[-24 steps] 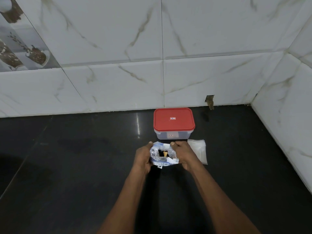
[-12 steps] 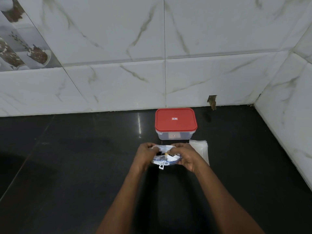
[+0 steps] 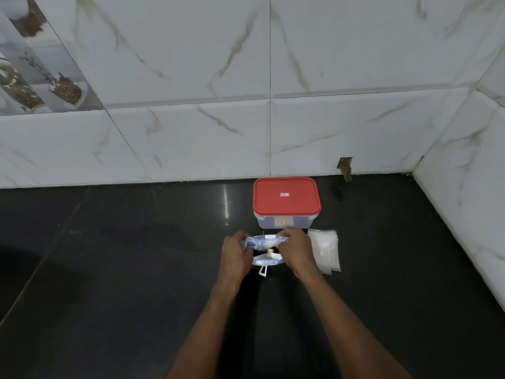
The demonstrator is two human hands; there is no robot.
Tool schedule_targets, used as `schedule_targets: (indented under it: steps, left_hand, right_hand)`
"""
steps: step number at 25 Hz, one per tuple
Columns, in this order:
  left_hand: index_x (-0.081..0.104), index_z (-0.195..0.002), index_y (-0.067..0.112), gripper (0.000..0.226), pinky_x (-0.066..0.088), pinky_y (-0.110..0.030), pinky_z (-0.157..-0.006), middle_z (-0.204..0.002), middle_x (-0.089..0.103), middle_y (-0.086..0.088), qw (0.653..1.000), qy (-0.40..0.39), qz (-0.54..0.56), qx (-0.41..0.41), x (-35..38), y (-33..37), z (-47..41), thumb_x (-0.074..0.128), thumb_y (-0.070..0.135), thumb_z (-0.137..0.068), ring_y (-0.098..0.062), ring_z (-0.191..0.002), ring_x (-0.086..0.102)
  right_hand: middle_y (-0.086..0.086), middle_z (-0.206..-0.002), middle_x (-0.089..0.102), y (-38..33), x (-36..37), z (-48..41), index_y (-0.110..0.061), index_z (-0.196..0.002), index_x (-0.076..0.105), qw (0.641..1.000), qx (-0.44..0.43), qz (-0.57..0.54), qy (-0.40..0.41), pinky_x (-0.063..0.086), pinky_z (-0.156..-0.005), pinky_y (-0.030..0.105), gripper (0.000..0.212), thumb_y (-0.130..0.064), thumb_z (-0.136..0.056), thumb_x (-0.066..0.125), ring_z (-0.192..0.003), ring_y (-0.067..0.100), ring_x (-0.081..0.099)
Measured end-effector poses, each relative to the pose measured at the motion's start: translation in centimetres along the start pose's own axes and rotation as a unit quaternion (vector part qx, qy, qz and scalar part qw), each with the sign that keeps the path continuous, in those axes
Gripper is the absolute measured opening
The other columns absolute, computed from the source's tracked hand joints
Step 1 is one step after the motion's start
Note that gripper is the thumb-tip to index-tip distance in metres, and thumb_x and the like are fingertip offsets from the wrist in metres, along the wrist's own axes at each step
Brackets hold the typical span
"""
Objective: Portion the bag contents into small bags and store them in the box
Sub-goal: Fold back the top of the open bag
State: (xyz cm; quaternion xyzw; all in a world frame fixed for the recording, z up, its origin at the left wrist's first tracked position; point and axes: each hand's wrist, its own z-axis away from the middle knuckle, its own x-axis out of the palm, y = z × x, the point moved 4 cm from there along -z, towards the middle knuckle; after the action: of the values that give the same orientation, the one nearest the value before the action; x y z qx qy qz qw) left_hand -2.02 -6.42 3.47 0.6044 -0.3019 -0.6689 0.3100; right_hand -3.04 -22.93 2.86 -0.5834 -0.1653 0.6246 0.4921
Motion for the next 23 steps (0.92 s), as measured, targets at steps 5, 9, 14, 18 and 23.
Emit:
schedule_targets:
  steps: [5, 9, 14, 18, 23]
  left_hand:
    - [0.054, -0.108, 0.031, 0.024, 0.053, -0.028, -0.085, -0.113, 0.045, 0.004, 0.989, -0.129, 0.002, 0.067, -0.9, -0.8, 0.0, 0.064, 0.019, -0.09, -0.005, -0.095, 0.058]
    - [0.056, -0.101, 0.023, 0.012, 0.049, -0.036, -0.073, -0.095, 0.069, -0.001, 0.994, 0.002, -0.111, 0.009, -2.4, -1.3, -0.8, 0.056, 0.019, -0.09, -0.026, -0.089, 0.066]
    - [0.05, -0.102, 0.025, 0.021, 0.05, -0.036, -0.077, -0.118, 0.048, -0.003, 0.998, 0.012, -0.055, 0.019, -2.1, -1.3, -0.6, 0.056, 0.009, -0.09, -0.029, -0.086, 0.064]
    - [0.052, -0.099, 0.033, 0.029, 0.055, -0.038, -0.08, -0.144, 0.022, 0.007, 0.976, -0.084, -0.106, 0.168, -2.0, -1.1, 0.3, 0.06, 0.006, -0.092, -0.024, -0.097, 0.064]
    - [0.062, -0.095, 0.034, 0.028, 0.055, -0.037, -0.088, -0.149, 0.015, 0.011, 0.967, -0.125, -0.119, 0.186, -2.7, -1.9, -0.1, 0.07, 0.009, -0.085, -0.023, -0.105, 0.062]
  right_hand:
    - [0.011, -0.103, 0.056, 0.1, -0.2, -0.6, -0.022, -0.091, 0.049, 0.995, -0.022, -0.004, -0.093, 0.05, -0.067, 0.034, 0.03, 0.0, -0.072, 0.057, -0.084, 0.023, 0.058]
    - [0.006, -0.096, 0.053, -1.1, -0.5, 0.5, -0.018, -0.094, 0.049, 0.98, -0.112, -0.004, -0.164, 0.044, -0.067, 0.03, 0.026, -0.002, -0.079, 0.063, -0.081, 0.016, 0.051]
    - [-0.002, -0.105, 0.045, -1.2, 0.2, 1.6, -0.018, -0.089, 0.055, 0.967, -0.19, 0.083, -0.146, 0.042, -0.08, 0.017, 0.032, 0.012, -0.082, 0.046, -0.095, 0.006, 0.052]
    - [0.001, -0.116, 0.042, -0.7, 1.1, 1.0, -0.004, -0.094, 0.075, 0.972, -0.181, 0.123, -0.09, 0.037, -0.089, 0.012, 0.037, 0.018, -0.084, 0.047, -0.107, 0.009, 0.044]
    - [0.004, -0.119, 0.042, -2.2, 1.5, 0.7, -0.014, -0.11, 0.073, 0.975, -0.163, 0.109, -0.101, 0.034, -0.085, 0.011, 0.027, -0.007, -0.084, 0.069, -0.096, 0.008, 0.047]
